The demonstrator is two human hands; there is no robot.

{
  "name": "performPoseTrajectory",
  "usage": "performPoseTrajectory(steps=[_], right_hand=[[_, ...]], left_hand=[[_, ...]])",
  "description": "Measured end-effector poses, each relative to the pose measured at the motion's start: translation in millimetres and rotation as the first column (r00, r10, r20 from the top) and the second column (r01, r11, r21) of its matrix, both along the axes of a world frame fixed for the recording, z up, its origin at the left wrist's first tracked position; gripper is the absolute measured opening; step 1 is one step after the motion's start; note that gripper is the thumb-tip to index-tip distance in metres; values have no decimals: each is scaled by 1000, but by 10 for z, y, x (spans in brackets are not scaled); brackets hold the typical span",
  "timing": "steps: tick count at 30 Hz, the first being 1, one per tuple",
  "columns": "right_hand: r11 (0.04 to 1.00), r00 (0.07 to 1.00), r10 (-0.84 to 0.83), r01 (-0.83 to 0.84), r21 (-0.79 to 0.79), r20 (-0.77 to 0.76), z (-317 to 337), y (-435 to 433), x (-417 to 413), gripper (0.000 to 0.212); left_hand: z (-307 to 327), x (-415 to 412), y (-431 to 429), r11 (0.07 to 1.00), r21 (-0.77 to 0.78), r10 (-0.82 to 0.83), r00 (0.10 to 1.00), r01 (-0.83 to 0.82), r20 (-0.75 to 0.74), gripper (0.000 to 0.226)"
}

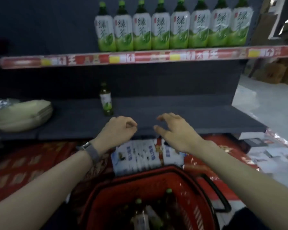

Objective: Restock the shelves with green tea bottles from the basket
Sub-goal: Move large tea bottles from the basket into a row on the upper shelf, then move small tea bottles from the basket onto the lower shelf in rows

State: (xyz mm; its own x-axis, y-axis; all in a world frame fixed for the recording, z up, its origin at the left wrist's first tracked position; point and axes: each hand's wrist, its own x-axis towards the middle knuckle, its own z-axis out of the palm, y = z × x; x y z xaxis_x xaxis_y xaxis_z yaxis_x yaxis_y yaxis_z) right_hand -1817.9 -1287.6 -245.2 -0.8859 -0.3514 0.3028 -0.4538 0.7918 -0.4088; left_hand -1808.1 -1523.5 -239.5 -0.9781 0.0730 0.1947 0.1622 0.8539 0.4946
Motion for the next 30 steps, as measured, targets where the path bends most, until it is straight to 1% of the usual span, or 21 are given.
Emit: performPoseTrajectory(steps=[2,5,7,9,11,14,17,20,23,24,28,30], right_hand=[[997,998,27,-31,75,60,-291,-138,149,50],[980,975,70,-106,169,210,-737,-290,277,53],[965,951,92,-158,208,297,-1025,-357,333,48],[949,927,108,-203,240,359,-1326,-409,357,43],[942,894,114,-236,240,434,-1623,-463,381,40],[952,834,101,-240,192,543,-2059,-492,397,31],[953,775,55,-228,198,629,-2425,-455,374,38],[943,742,20,-236,233,670,-2673,-382,304,37],[943,723,-12,-221,247,690,-2834,-336,242,36],[942,718,-29,-213,259,695,-2887,-324,221,37],[940,702,-79,-183,287,707,-3101,-313,178,45],[943,675,-111,-161,293,729,-3219,-307,176,53]], left_hand=[[-346,234,-133,999,12,33,996,-34,80,17],[-848,511,-246,996,-3,84,980,-85,180,18],[-1147,642,-282,997,-34,81,964,-74,252,17],[-1410,731,-293,998,3,59,945,-63,322,19],[-1654,760,-286,998,34,32,916,-49,400,21],[-1987,666,-264,999,38,10,839,-37,544,26],[-2259,550,-246,993,69,23,719,-99,694,25],[-2574,509,-253,984,77,49,657,-161,752,29],[-2880,507,-203,943,129,73,570,-305,819,32],[-2933,496,-165,945,114,83,563,-305,822,35],[-3151,406,4,957,109,78,598,-270,798,50],[-3271,389,51,971,101,54,612,-215,789,53]])
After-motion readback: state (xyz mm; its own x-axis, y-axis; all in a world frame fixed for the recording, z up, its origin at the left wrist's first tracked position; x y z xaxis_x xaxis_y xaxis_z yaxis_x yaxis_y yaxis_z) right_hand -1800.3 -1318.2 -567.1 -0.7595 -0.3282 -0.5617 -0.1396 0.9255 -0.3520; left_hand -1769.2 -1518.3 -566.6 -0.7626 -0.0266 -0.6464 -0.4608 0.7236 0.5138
